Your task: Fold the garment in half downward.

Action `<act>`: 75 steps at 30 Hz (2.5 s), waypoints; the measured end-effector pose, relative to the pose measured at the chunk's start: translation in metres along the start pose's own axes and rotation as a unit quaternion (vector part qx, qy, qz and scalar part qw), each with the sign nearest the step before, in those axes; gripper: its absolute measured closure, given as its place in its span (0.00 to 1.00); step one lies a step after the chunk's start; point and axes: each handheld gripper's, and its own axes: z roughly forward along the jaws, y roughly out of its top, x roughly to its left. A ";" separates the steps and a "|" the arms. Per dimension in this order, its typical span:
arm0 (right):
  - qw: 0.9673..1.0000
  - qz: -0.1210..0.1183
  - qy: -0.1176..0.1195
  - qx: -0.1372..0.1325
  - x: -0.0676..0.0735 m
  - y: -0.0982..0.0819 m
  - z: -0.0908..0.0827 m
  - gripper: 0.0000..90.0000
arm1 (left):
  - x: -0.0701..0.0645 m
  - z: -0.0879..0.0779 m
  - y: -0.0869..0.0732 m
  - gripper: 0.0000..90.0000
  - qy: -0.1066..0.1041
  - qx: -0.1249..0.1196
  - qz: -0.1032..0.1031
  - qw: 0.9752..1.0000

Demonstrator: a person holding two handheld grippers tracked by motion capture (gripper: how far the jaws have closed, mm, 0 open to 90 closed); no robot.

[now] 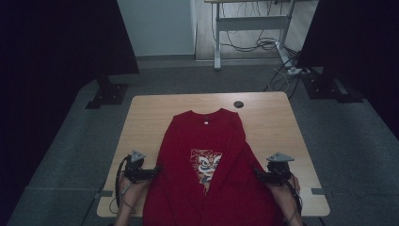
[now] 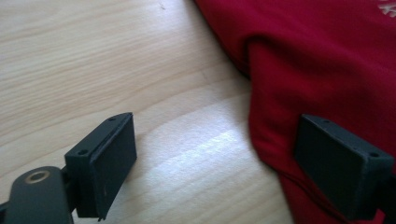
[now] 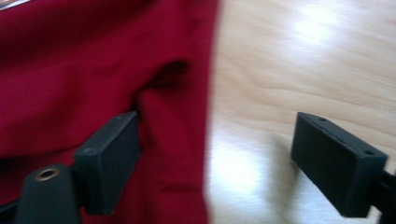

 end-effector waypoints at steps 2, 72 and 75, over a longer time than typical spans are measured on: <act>0.996 0.063 -0.058 -0.004 -0.030 -0.009 -0.009 0.19 | 0.000 0.000 0.000 0.15 0.000 0.000 0.000 1.000; 1.000 -0.002 0.029 0.013 0.021 0.020 0.024 0.08 | -0.032 0.031 0.027 0.07 -0.033 0.006 0.023 0.999; 1.000 -0.004 0.028 0.009 0.023 0.016 0.018 0.12 | -0.033 0.028 0.024 0.09 -0.029 0.006 0.021 0.999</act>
